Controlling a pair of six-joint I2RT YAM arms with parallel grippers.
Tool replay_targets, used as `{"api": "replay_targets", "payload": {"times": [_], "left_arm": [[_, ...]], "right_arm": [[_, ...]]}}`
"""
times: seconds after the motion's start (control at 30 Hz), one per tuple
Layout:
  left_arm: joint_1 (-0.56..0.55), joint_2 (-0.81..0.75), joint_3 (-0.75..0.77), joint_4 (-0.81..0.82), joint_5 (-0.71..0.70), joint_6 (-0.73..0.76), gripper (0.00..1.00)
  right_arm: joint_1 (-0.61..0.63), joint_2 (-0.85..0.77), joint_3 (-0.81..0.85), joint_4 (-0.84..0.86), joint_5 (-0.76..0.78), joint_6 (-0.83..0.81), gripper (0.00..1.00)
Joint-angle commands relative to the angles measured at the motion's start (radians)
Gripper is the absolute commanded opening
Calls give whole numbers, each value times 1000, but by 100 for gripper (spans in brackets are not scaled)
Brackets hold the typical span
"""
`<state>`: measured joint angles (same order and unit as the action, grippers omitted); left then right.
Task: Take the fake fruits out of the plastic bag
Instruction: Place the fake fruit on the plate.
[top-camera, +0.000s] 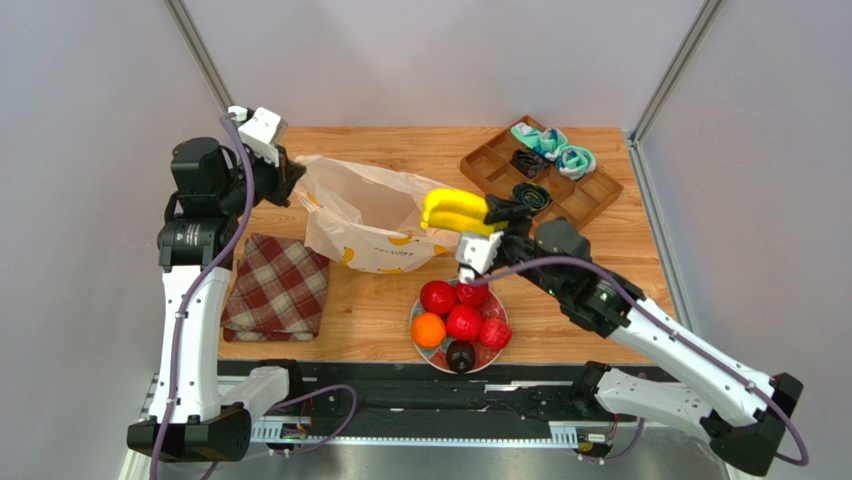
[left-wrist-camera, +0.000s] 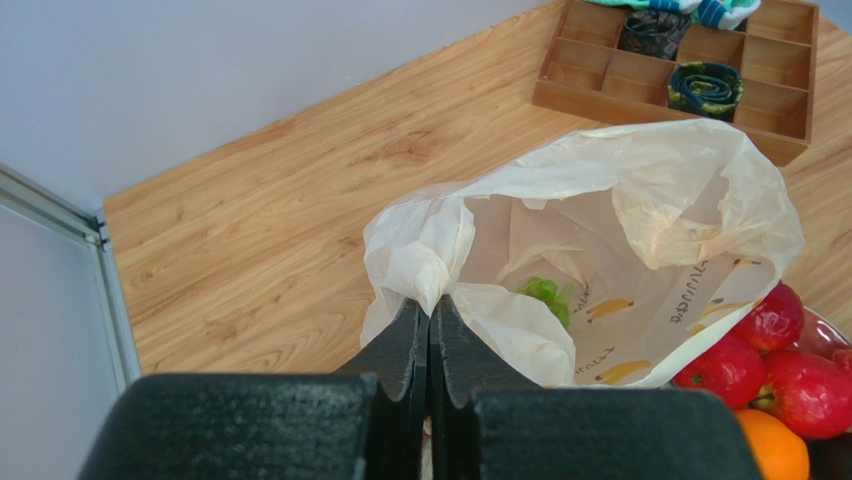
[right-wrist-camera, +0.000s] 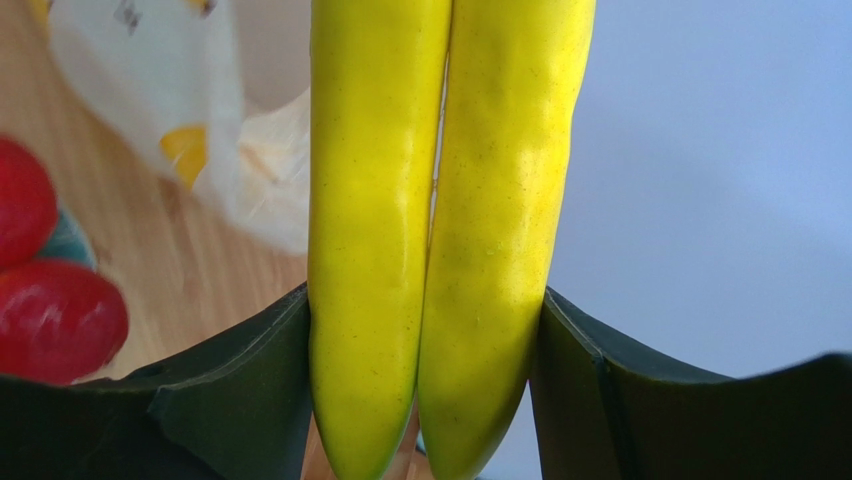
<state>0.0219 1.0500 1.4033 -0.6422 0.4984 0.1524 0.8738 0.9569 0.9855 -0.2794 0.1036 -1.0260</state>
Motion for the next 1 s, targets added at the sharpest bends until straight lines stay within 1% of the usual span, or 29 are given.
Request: {"api": "replay_targets", "payload": {"times": [0.0, 0.07, 0.17, 0.27, 0.33, 0.47, 0.57, 0.6, 0.63, 0.67, 0.7, 0.83, 0.97], "left_arm": [[4, -22, 10, 47, -6, -17, 0], [6, -31, 0, 46, -12, -16, 0], [10, -41, -10, 36, -11, -17, 0], [15, -50, -18, 29, -9, -19, 0], [19, -59, -27, 27, -9, -22, 0], [38, -68, -38, 27, 0, -37, 0], [47, -74, -41, 27, 6, -43, 0], [50, -76, -43, 26, 8, -43, 0], [52, -76, -44, 27, 8, -47, 0], [52, -77, -46, 29, 11, -47, 0], [55, -77, -47, 29, 11, -50, 0], [62, -79, -53, 35, 22, -62, 0], [69, -82, -59, 36, 28, -70, 0]], "right_arm": [[2, -107, -183, -60, 31, -164, 0], [2, -125, -270, -20, 54, -212, 0], [4, -101, -344, 64, 94, -227, 0], [4, -67, -364, 124, 111, -227, 0], [8, -37, -373, 134, 110, -235, 0], [17, -32, -412, 149, 93, -269, 0], [19, -78, -418, 80, 41, -264, 0], [19, -92, -413, 42, 15, -264, 0], [21, -127, -403, -36, -10, -264, 0], [19, -142, -403, -68, -60, -266, 0], [17, -158, -407, -89, -79, -269, 1], [22, -198, -444, -109, -127, -267, 4], [22, -155, -404, -150, -163, -200, 5]]}}
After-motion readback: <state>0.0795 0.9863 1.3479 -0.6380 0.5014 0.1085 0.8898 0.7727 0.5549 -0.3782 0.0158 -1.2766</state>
